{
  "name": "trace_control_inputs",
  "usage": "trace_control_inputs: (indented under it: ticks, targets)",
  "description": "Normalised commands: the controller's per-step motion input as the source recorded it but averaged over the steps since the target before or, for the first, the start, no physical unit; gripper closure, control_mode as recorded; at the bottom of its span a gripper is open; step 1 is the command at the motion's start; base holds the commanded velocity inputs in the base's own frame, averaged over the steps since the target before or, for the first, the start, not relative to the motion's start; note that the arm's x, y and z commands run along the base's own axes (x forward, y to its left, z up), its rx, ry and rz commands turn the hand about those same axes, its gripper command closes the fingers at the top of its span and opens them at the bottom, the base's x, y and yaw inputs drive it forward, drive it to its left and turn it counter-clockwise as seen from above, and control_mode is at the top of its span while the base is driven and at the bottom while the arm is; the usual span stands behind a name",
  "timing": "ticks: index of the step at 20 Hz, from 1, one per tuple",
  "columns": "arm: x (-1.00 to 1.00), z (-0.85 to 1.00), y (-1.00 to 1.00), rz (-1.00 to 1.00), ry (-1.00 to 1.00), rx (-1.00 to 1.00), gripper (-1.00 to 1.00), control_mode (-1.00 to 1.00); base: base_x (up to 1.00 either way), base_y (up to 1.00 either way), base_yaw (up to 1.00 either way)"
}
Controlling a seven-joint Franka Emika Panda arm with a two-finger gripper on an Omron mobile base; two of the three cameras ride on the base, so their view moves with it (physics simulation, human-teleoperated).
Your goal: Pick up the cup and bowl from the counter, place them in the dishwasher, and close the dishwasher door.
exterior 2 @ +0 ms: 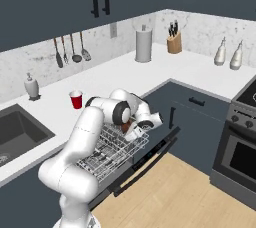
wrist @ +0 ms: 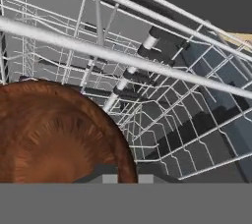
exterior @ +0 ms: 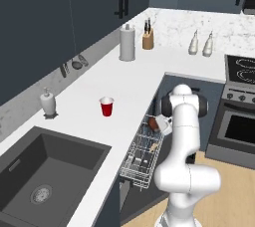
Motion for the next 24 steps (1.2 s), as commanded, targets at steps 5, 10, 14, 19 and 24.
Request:
trace_control_inputs:
  ticks: [5, 10, 14, 19, 24]
  targets:
    - [0.0, -0.2, 0.14, -0.17, 0.04, 0.0, 1.0, -1.0, 0.0, 0.0, 0.0]
    - [0.0, -0.14, 0.22, -0.19, 0.0, 0.0, -1.0, -1.0, 0.0, 0.0, 0.0]
    - [0.0, -0.14, 0.04, -0.19, 0.0, 0.0, -1.0, -1.0, 0.0, 0.0, 0.0]
    - [-0.05, -0.03, -0.04, -0.16, 0.02, -0.01, -1.0, -1.0, 0.0, 0.0, 0.0]
    - [-0.32, 0.13, -0.39, -0.1, 0.11, 0.0, -1.0, -1.0, 0.0, 0.0, 0.0]
